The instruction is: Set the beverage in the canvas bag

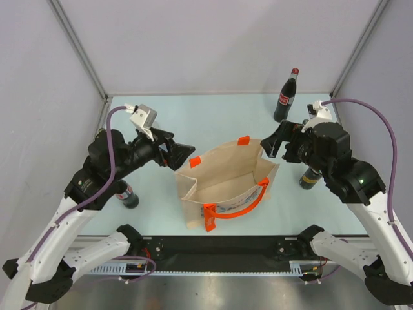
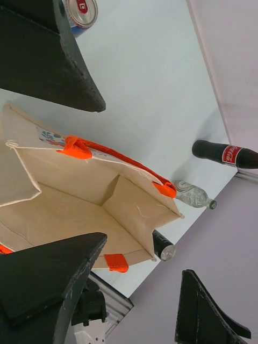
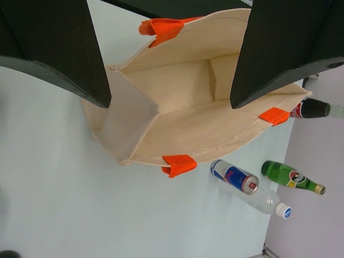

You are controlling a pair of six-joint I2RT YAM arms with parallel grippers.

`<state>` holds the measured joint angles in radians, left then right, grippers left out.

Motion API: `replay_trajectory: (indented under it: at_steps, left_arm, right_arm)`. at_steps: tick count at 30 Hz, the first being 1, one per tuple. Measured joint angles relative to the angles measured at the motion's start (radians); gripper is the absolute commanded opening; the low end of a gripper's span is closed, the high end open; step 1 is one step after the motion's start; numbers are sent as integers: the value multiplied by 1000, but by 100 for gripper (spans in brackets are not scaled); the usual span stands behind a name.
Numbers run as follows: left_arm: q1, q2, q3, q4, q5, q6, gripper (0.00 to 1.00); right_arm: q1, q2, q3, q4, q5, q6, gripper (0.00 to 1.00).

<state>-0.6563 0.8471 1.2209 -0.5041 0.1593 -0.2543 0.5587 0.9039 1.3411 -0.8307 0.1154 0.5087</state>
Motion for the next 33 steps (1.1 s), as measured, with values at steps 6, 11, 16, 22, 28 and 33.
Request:
replay_trajectory:
  at_steps: [6, 11, 16, 22, 28, 33]
  left_arm:
    - [0, -44, -14, -1, 0, -8, 100]
    - [0, -105, -50, -7, -26, -5, 100]
    - [0, -166, -110, -14, -56, 20, 99]
    - [0, -220, -204, -3, -74, 57, 100]
    - [0, -272, -335, 63, -82, 80, 100]
    - [0, -279, -410, 111, -109, 85, 100]
  right_arm:
    - [0, -18, 4, -43, 27, 39, 100]
    - [0, -58, 2, -76, 84, 45, 100]
    - [0, -66, 2, -92, 158, 35, 100]
    - [-39, 13, 20, -84, 271, -23, 100]
    - [-256, 156, 25, -75, 306, -50, 100]
    - [-435, 194, -15, -133, 316, 16, 100]
